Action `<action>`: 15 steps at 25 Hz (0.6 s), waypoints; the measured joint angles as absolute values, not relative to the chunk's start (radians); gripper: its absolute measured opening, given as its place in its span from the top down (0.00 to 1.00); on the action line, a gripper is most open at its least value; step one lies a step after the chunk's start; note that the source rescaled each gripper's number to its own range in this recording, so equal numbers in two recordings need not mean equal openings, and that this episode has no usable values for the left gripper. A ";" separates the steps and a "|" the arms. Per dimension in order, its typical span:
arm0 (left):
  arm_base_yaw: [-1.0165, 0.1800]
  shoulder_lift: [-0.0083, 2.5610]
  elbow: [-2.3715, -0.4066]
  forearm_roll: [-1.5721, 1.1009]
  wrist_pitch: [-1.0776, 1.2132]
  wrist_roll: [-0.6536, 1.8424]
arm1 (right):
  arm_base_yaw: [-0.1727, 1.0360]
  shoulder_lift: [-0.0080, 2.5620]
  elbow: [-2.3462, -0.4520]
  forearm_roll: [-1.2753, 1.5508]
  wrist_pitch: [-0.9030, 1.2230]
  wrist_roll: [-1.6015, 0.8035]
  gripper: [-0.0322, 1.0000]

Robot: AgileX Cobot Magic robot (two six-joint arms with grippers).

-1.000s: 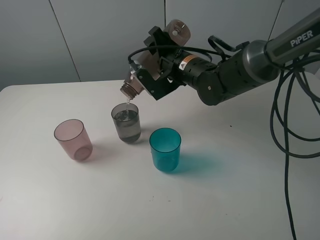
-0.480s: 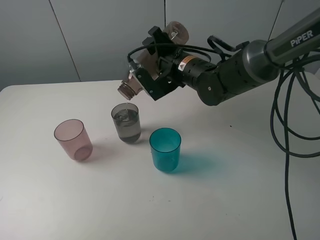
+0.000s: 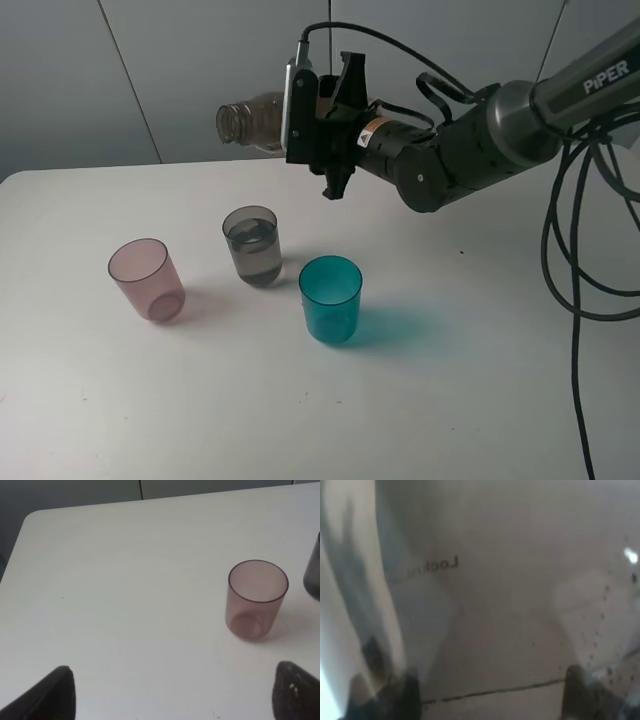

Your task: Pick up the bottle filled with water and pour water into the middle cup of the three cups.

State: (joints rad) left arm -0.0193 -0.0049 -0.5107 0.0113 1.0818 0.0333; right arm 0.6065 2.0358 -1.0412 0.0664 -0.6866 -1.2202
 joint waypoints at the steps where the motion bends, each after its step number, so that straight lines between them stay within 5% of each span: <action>1: -0.019 -0.005 -0.511 0.011 1.082 0.033 | 0.602 2.028 -1.033 0.066 -0.684 -1.144 0.97; 15: -0.019 -0.005 -0.511 0.011 1.082 0.033 | 0.256 1.940 -0.896 -0.300 -0.715 0.103 0.97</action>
State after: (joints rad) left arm -0.0193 -0.0049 -0.5107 0.0113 1.0818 0.0333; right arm 0.2564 1.9395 -0.8957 -0.3004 -0.7150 0.1031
